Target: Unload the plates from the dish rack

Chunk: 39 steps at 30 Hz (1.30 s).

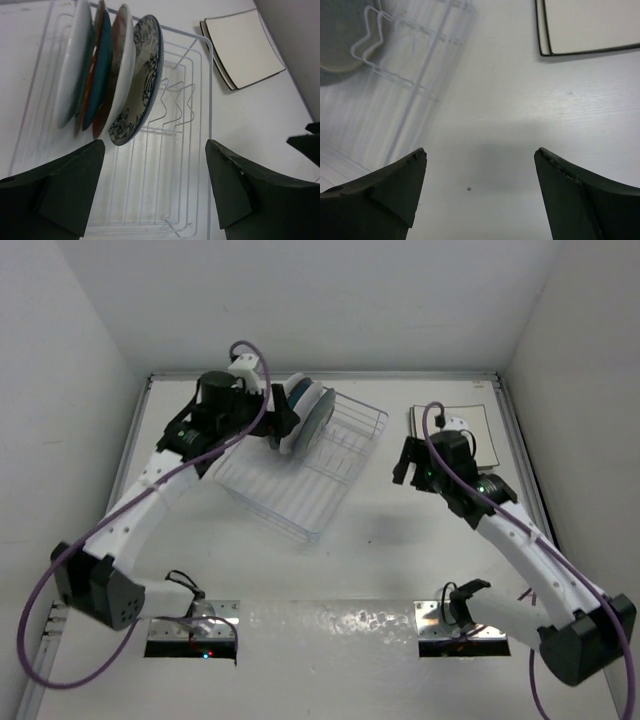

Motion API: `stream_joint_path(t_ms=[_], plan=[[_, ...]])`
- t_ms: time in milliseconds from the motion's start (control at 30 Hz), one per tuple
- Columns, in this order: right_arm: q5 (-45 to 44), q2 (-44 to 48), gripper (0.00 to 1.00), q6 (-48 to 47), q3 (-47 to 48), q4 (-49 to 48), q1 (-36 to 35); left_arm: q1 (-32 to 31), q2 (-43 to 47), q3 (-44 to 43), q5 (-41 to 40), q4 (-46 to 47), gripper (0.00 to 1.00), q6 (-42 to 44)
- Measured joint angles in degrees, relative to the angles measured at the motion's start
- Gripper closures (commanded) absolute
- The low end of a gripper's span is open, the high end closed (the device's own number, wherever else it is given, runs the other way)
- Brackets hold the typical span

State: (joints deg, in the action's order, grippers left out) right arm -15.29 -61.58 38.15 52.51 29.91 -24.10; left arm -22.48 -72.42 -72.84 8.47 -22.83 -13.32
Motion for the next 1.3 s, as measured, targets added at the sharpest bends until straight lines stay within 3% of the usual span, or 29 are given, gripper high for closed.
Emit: stream_joint_path(t_ms=[200, 367, 600, 833, 867, 1100, 1300], plan=[[-0.35, 9.16, 0.14, -4.48, -7.04, 4.46, 0.52, -1.01, -16.61, -9.01, 4.74, -0.87, 0.38, 0.81], [0.66, 12.48, 0.14, -6.91, -8.85, 6.14, 0.76, -1.99, -25.42, -17.33, 4.85, -3.45, 0.41, 2.29], [3.23, 14.67, 0.13, -8.44, -10.49, 6.6, 0.76, -2.1, -31.01, -24.0, 3.48, -6.08, 0.63, 4.28], [5.16, 14.62, 0.13, -8.87, -10.88, 5.92, 0.76, -2.25, -34.8, -24.35, 4.15, -7.06, 0.68, 4.46], [5.29, 14.58, 0.13, -8.96, -11.1, 5.75, 0.76, -2.25, -35.17, -24.35, 4.46, -7.1, 0.76, 4.42], [5.51, 14.1, 0.13, -9.07, -12.35, 5.11, 0.76, -2.56, -35.76, -25.03, 6.36, -7.41, 1.0, 5.88], [5.51, 14.08, 0.13, -9.05, -12.35, 4.83, 0.76, -2.56, -37.66, -29.22, 6.58, -10.95, 1.0, 7.02]])
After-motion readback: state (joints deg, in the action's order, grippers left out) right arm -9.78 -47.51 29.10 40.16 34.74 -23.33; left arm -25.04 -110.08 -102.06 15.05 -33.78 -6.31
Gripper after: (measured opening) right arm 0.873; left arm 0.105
